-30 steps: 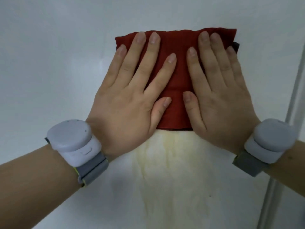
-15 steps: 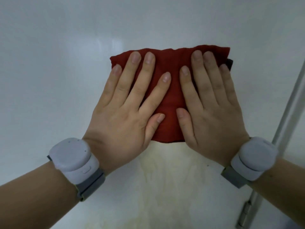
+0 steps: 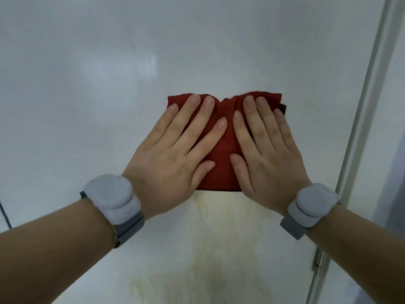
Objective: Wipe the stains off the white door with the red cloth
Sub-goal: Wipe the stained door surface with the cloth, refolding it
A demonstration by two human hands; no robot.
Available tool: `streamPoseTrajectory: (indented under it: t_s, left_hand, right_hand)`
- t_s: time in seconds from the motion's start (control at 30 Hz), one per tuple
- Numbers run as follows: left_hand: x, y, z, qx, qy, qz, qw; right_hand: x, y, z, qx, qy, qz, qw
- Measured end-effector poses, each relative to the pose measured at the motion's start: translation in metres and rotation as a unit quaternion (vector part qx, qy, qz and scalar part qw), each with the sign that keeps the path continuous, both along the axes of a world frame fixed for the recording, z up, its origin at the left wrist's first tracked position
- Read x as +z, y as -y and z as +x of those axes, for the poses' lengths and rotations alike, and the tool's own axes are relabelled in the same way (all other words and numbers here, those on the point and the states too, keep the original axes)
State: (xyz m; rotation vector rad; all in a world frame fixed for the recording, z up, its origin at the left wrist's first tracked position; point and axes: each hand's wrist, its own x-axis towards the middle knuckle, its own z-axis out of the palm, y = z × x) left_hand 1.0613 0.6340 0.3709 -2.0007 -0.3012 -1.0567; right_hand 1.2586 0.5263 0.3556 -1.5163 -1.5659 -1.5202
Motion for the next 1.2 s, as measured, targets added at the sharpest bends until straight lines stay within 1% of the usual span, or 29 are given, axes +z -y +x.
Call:
streamPoseTrajectory:
  t_s: [0.13,0.27,0.37,0.47,0.53,0.67,0.77,0.97,1.2]
  left_hand:
    - [0.033,-0.006,0.004,-0.004,0.022,0.023,0.999]
    - [0.026,-0.003,0.008,-0.001,0.059,0.019,0.998]
    - [0.011,0.001,0.012,0.036,0.069,0.003,0.997]
    - [-0.004,0.003,0.012,0.055,0.065,-0.006,0.996]
    - [-0.01,0.002,0.013,0.05,0.064,-0.001,0.997]
    - [-0.033,-0.002,0.017,0.024,0.094,0.002,0.995]
    - [-0.049,-0.003,0.018,0.031,0.095,0.0,0.995]
    - [-0.086,0.002,0.023,0.032,0.083,-0.016,0.996]
    - [-0.122,0.009,0.03,0.029,0.073,-0.035,0.996]
  right_hand:
    - [0.034,-0.005,0.003,0.009,0.007,0.036,0.999]
    - [0.032,-0.009,0.004,0.012,0.001,0.071,0.997]
    - [0.017,-0.013,0.004,0.009,-0.009,0.083,0.996]
    - [0.003,-0.014,0.004,0.024,-0.014,0.08,0.996]
    - [-0.002,-0.013,0.007,0.022,-0.006,0.074,0.997]
    - [-0.017,-0.013,0.012,0.032,0.008,0.069,0.997]
    - [-0.027,-0.01,0.016,0.017,0.023,0.049,0.998]
    - [-0.055,-0.002,0.027,0.018,0.052,0.017,0.998]
    - [-0.089,0.003,0.033,0.018,0.048,0.002,0.999]
